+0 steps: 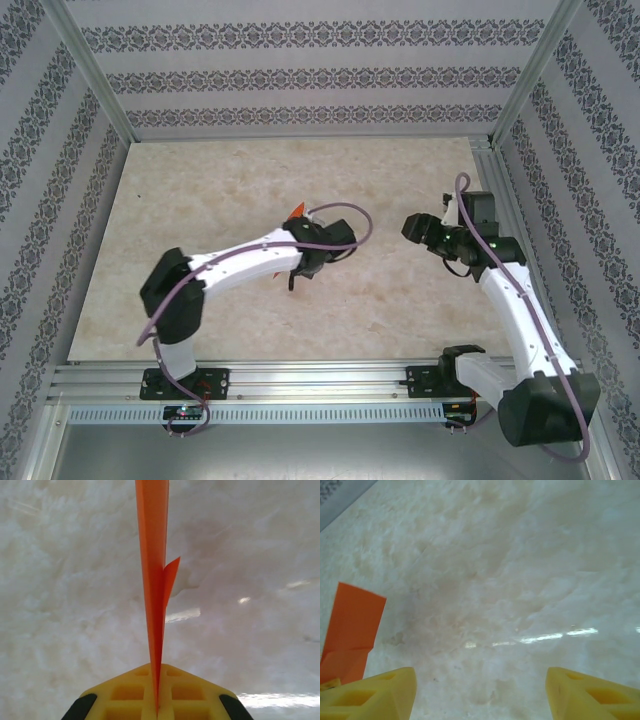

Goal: Fold a paper plane with a square sheet of paper (fold left side to right side)
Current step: Turn over the paper at the center of the table, then third fold the triangle at the center of the table.

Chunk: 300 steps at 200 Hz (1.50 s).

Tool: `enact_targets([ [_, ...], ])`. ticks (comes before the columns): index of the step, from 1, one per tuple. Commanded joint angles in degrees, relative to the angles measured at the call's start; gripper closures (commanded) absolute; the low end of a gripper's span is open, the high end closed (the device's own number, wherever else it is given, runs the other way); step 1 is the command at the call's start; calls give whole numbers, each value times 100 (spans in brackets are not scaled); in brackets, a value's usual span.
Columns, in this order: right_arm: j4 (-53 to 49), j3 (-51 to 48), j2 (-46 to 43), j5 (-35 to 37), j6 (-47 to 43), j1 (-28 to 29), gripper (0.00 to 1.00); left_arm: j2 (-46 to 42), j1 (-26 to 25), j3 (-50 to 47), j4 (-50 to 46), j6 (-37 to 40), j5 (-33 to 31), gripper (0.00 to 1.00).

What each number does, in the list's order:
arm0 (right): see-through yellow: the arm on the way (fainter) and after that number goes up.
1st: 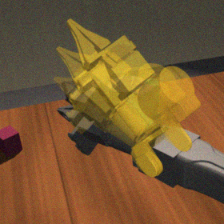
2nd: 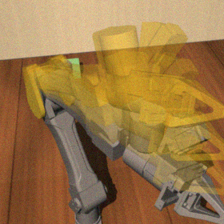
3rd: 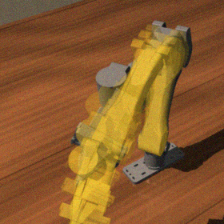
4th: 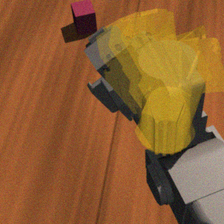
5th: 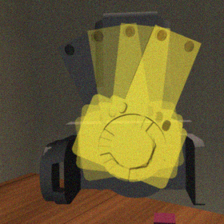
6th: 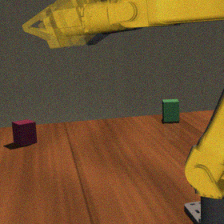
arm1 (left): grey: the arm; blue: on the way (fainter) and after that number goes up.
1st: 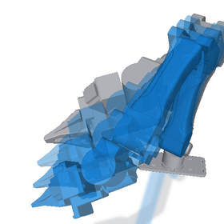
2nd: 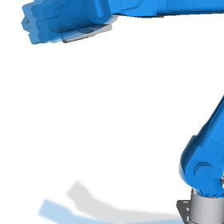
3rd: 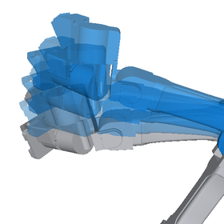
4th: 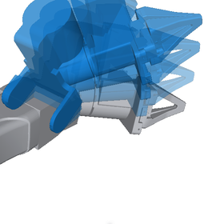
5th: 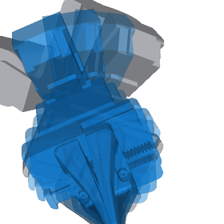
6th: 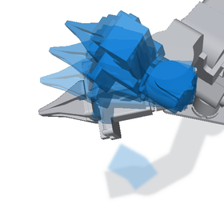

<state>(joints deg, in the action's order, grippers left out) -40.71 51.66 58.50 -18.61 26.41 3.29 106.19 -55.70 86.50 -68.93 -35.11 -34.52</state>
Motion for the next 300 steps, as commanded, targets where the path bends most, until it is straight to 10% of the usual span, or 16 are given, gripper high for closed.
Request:
enact_targets([
  [1, -235, -14, -483, 467, -43, -166, 30, 509, -242, 549, -1083, -295, -675, 100],
  [84, -580, -371, -954, 88, -154, -801, 32, 1798, -415, 1500, 127, 312, 1355, 69],
  [147, 143, -893, -473, -932, 146, -724, 38, 311, -156, 771, 1514, 766, 3060, 35],
  [228, 2535, -865, 1593, -277, 1445, 2140, 37, -1846, 1957, -2156, 3799, -29, 4694, 27],
  [300, 2951, 889, 4154, -18, 1401, 3128, 35, -2048, 2960, -3342, 4977, -445, 5516, 25],
])
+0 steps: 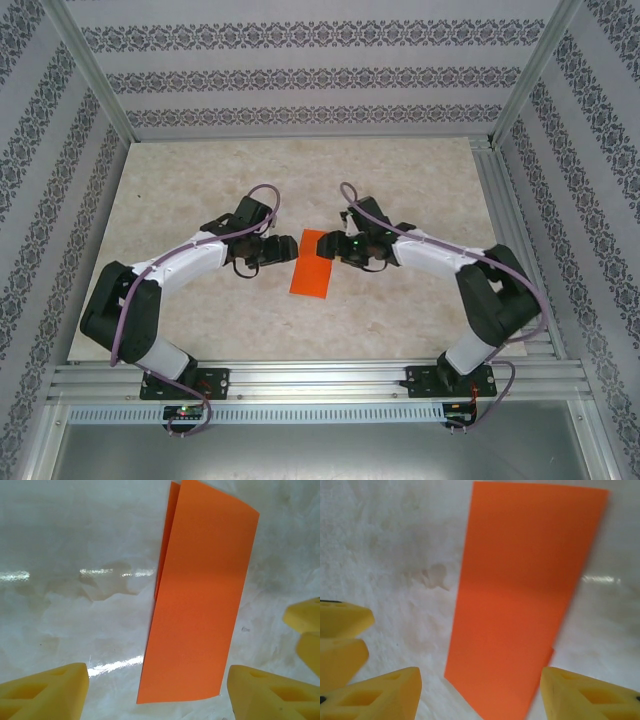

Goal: Fold a paper plane with a square sheet of paper (fold left side to right side)
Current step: Third fold the triangle at the center of the table.

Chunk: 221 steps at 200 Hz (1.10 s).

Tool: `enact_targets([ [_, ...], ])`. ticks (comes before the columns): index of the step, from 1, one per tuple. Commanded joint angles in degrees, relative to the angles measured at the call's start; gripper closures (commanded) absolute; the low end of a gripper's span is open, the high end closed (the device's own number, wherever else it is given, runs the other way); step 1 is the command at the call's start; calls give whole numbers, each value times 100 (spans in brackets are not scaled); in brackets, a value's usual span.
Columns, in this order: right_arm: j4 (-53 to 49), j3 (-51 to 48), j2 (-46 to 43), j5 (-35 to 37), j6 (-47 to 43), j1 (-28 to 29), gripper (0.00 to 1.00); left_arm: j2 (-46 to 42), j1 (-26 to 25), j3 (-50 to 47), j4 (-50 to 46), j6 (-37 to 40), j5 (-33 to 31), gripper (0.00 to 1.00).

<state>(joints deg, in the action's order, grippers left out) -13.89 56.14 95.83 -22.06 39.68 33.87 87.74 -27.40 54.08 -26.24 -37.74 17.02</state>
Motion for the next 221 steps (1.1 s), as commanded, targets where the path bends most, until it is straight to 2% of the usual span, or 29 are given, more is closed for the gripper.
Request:
enact_targets([
  [1, 271, 459, 442, 326, 79, 69, 35, -200, 138, -104, 717, -182, 363, 25],
  [26, 196, 876, 974, 432, -69, 59, 35, -140, 198, -194, 839, -200, 469, 25],
  [63, -447, 1402, 1338, 845, -531, -20, 34, -40, 192, -214, 898, -211, 495, 24],
  [181, -566, 1399, 1716, 718, -840, -241, 36, 367, 192, -231, 1064, -256, 620, 24],
  [221, -654, 1426, 1781, 689, -937, -293, 38, 623, 193, -231, 1323, -342, 812, 28],
])
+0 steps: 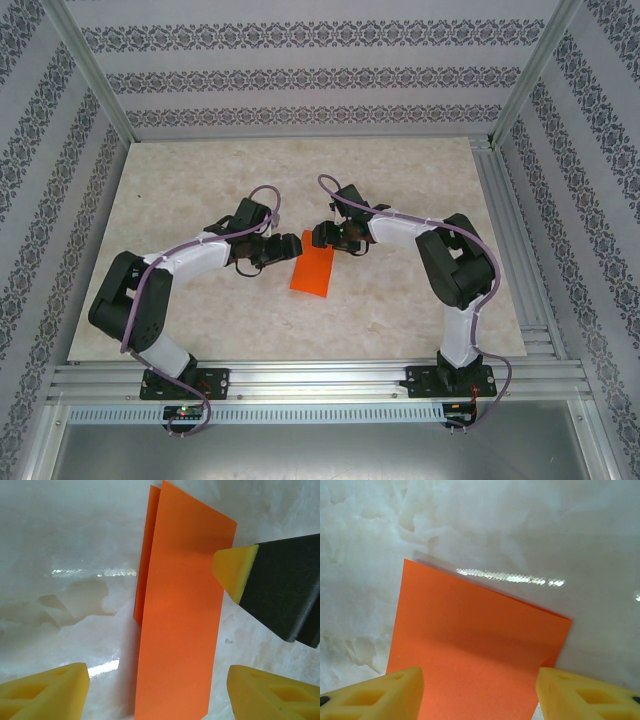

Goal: Fold a paper plane with a square sheet of paper (fold left side to right side)
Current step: Third fold the triangle at the center of the table.

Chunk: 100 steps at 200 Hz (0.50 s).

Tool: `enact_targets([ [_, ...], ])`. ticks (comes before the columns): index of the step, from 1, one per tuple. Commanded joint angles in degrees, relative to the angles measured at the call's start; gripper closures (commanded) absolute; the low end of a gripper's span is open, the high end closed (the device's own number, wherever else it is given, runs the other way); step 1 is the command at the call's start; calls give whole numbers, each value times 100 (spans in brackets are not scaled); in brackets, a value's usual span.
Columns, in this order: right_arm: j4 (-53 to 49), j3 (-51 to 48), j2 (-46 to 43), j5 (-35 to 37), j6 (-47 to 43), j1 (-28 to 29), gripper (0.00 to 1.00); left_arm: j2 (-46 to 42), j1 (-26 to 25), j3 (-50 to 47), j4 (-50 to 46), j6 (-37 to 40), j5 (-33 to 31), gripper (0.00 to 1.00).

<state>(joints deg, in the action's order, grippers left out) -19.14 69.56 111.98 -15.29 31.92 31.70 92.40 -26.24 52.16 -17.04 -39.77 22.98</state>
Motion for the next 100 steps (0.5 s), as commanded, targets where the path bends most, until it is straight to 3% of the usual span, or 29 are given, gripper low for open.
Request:
enact_targets([
  [1, -128, 84, 166, 14, -165, -77, 38, 174, 80, -30, 412, -142, 215, 28],
  [100, -118, 93, 191, -65, -167, -77, 39, 778, 72, 53, 889, -321, 621, 39],
])
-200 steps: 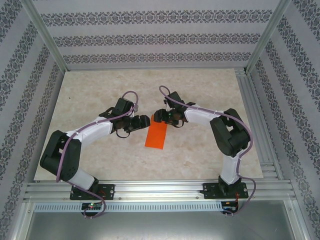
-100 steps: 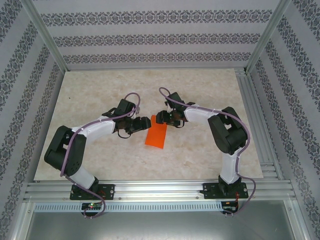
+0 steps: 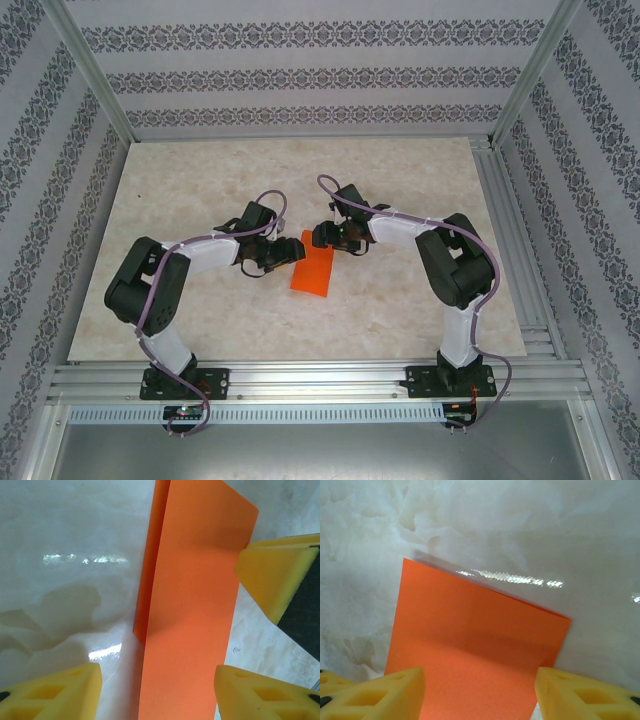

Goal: Fold a paper plane with a square sheet of paper (fold left side to right side)
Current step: Third fold the triangle at the center of the table.

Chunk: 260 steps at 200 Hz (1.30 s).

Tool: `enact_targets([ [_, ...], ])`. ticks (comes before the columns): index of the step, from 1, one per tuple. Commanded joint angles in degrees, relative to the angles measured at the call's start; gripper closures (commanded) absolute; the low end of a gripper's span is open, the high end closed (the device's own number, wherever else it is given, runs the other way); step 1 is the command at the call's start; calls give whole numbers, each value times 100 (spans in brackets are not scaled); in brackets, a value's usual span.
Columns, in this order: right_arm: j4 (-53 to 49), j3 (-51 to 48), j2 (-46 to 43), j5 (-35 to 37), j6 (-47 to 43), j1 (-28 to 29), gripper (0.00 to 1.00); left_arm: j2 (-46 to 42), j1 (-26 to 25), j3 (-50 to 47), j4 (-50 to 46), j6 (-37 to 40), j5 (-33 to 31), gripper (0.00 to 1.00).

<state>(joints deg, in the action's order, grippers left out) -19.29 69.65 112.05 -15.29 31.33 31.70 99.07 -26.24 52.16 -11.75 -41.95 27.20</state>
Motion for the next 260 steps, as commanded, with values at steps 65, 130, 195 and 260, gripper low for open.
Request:
enact_targets([
  [65, -85, 93, 203, -112, -92, -77, 41, 358, 18, 79, 576, -212, 373, 45],
  [130, -73, 97, 239, -159, -91, -76, 41, 463, -58, 197, 673, -264, 470, 56],
  [195, -75, 102, 245, -172, -93, -75, 41, 414, -69, 263, 697, -265, 438, 67],
  [260, -57, 115, -17, -86, -221, -136, 40, 307, -109, 159, 569, -225, 335, 81],
])
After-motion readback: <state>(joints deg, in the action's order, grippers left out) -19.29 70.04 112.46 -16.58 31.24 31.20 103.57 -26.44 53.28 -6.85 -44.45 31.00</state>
